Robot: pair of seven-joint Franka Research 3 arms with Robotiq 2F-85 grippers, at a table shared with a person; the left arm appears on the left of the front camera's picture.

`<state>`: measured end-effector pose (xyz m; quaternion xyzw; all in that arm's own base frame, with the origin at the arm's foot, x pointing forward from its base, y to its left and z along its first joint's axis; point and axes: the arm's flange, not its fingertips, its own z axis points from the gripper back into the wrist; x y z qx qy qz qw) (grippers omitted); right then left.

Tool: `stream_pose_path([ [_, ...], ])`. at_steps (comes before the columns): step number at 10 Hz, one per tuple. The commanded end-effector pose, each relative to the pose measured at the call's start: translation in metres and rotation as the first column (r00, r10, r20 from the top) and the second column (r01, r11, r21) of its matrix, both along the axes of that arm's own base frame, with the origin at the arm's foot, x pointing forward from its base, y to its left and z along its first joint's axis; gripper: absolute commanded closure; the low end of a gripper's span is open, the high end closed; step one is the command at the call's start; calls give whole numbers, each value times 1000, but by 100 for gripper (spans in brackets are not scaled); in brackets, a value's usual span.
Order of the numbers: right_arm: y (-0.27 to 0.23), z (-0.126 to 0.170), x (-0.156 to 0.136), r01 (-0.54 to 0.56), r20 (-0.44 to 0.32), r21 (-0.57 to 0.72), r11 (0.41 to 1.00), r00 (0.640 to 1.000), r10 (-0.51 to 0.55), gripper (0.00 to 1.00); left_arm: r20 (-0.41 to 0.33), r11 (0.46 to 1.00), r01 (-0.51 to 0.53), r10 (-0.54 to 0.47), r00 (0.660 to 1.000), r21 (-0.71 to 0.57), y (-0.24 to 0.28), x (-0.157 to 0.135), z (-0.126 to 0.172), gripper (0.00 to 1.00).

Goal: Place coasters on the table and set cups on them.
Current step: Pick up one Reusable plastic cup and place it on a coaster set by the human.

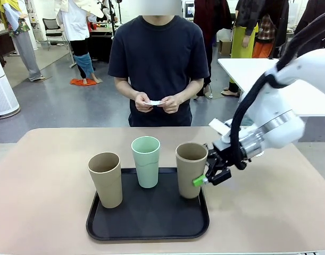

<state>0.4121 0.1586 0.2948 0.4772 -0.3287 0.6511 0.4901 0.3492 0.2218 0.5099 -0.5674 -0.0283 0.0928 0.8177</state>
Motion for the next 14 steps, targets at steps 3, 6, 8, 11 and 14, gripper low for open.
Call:
stream_pose_path([
  [3, -68, 116, -38, 226, 82, 86, 970, 969, -232, 75, 13, 1000, -15, 15, 1000, -3, 0, 1, 1, 0],
  [6, -91, 167, -47, 313, 93, 112, 943, 942, -324, 75, 13, 1000, -15, 15, 1000, -3, 0, 1, 1, 0],
  [8, -95, 169, -43, 282, 124, 98, 955, 948, -293, 75, 13, 1000, -15, 15, 1000, -3, 0, 1, 1, 0],
  [11, -95, 169, -43, 282, 124, 98, 955, 948, -293, 75, 13, 1000, -15, 15, 1000, -3, 0, 1, 1, 0],
  [14, -131, 168, -7, 370, 40, 113, 922, 925, -377, 16, 13, 1000, -15, 15, 1000, -3, 0, 1, 1, 0],
])
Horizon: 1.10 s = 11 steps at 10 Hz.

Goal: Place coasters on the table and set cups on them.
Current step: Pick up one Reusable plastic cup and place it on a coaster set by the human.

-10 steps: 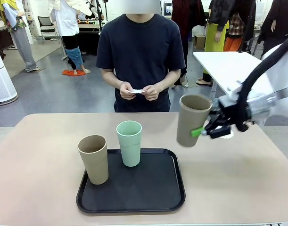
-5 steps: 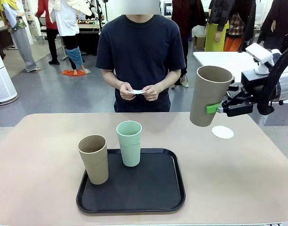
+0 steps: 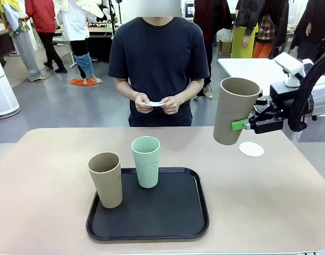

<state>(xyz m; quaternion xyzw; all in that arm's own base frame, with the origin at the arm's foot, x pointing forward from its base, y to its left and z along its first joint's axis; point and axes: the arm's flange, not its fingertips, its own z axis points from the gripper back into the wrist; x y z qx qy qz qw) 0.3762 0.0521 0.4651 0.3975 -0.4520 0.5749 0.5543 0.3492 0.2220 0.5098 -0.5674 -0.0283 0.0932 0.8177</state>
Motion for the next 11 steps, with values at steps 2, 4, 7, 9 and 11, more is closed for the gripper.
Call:
stream_pose_path([
  [2, -82, -10, 83, 139, -102, 84, 987, 986, -131, 16, 14, 1000, -15, 15, 1000, -3, 0, 1, 1, 0],
  [4, -109, -16, 115, 143, -143, 113, 983, 982, -127, 16, 14, 1000, -15, 15, 1000, -3, 0, 1, 1, 0],
  [7, -126, -43, 174, 208, -156, 27, 978, 967, -202, 16, 14, 1000, -15, 15, 1000, -3, 0, 1, 1, 0],
  [9, -133, -49, 192, 250, -147, -29, 968, 957, -251, 16, 14, 1000, -15, 15, 1000, -3, 0, 1, 1, 0],
  [11, -140, -50, 200, 280, -131, -47, 959, 950, -284, 16, 14, 1000, -15, 15, 1000, -3, 0, 1, 1, 0],
])
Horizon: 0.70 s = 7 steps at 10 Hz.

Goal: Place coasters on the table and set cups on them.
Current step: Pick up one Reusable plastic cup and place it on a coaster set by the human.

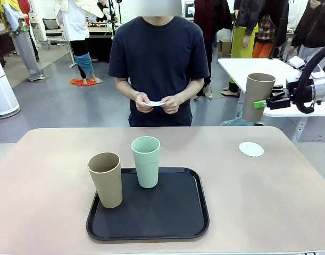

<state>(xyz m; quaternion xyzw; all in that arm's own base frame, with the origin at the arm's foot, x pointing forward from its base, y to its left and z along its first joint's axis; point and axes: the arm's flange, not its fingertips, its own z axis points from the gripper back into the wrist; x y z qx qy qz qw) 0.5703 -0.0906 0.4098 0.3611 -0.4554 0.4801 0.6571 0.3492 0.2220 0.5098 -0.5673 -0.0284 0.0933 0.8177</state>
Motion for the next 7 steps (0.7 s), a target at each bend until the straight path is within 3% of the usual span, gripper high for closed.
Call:
stream_pose_path([
  [1, 0, -1, 6, 27, -20, -4, 1000, 999, -27, 16, 14, 1000, -14, 14, 1000, -4, 0, 1, 1, 0],
  [7, -4, -3, 2, 17, -4, -10, 1000, 1000, -17, 16, 14, 1000, -14, 14, 1000, -4, 0, 1, 1, 0],
])
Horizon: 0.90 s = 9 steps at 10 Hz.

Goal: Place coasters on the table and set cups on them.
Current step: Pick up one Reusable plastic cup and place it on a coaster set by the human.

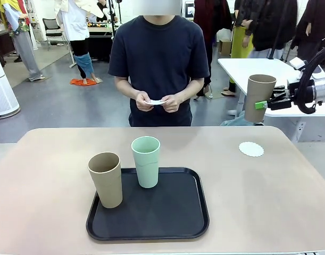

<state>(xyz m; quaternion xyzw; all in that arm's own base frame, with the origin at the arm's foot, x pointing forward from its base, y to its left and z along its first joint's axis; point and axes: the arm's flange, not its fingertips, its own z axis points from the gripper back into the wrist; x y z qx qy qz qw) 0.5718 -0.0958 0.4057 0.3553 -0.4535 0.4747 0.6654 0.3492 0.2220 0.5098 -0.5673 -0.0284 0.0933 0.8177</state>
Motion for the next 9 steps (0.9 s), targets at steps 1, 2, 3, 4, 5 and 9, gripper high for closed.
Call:
stream_pose_path([
  [1, 2, 1, 1, -2, 5, 1, 1000, 1000, 2, 16, 14, 1000, -14, 14, 1000, -4, 0, 1, 1, 0],
  [2, 2, 1, 1, -2, 5, 1, 1000, 1000, 2, 16, 14, 1000, -14, 14, 1000, -4, 0, 1, 1, 0],
  [3, 2, 1, 1, -2, 5, 1, 1000, 1000, 2, 16, 14, 1000, -14, 14, 1000, -4, 0, 1, 1, 0],
  [4, 2, 1, 1, -2, 5, 1, 1000, 1000, 2, 16, 14, 1000, -14, 14, 1000, -4, 0, 1, 1, 0],
  [5, 0, 0, 0, 0, 0, 0, 1000, 1000, 0, 16, 14, 1000, -14, 14, 1000, -4, 0, 1, 1, 0],
  [9, -37, -27, -15, -2, 54, -31, 1000, 999, 3, 16, 14, 1000, -14, 14, 1000, -4, 0, 1, 1, 0],
])
